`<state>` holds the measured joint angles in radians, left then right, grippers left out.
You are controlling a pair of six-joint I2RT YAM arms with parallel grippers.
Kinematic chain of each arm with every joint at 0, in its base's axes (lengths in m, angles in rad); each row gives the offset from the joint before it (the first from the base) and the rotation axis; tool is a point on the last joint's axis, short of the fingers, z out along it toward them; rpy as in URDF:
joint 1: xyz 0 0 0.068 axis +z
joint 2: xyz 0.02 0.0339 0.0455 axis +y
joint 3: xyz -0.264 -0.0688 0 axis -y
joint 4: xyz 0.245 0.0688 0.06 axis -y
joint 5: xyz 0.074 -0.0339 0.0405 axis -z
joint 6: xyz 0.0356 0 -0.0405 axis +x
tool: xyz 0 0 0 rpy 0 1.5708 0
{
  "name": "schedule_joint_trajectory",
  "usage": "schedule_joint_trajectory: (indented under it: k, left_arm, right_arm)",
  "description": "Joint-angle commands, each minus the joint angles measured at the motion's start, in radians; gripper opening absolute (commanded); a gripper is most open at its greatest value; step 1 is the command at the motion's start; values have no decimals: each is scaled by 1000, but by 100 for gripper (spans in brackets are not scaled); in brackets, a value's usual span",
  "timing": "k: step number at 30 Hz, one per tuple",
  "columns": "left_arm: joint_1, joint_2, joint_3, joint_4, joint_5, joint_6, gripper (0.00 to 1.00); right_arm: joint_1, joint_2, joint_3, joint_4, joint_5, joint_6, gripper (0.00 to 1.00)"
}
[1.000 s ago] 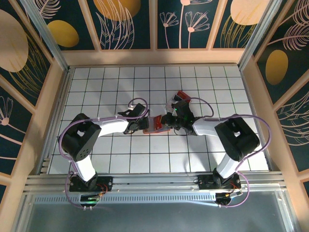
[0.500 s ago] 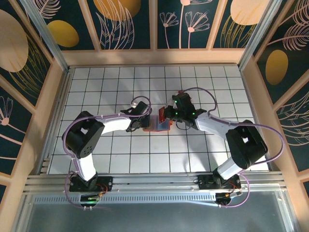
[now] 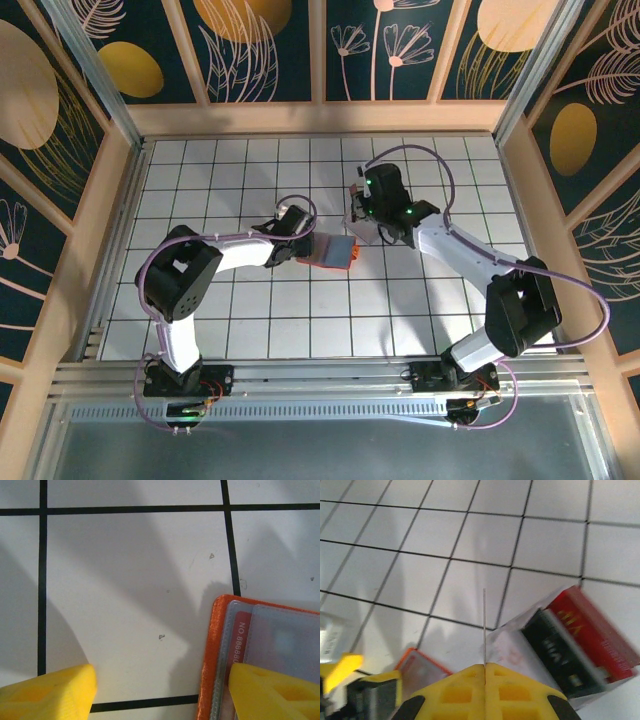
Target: Take the credit cards out of the card holder
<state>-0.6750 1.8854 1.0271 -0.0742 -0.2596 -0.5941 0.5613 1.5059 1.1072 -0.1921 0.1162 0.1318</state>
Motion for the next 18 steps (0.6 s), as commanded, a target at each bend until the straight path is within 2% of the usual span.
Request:
schedule_joint_trajectory:
  k: [1,10,18]
  left_arm:
    - [19,70,-25,-36,13,40,71]
    - [18,50,-50,-31,41,30,71]
    - [18,49,-49,-30,53,24,71]
  right_arm:
    - [-44,-14,37,-16,71,-201,0]
    - [-130,56,74,25,64,-415,0]
    - [-164,95,72,31,-9,-500,0]
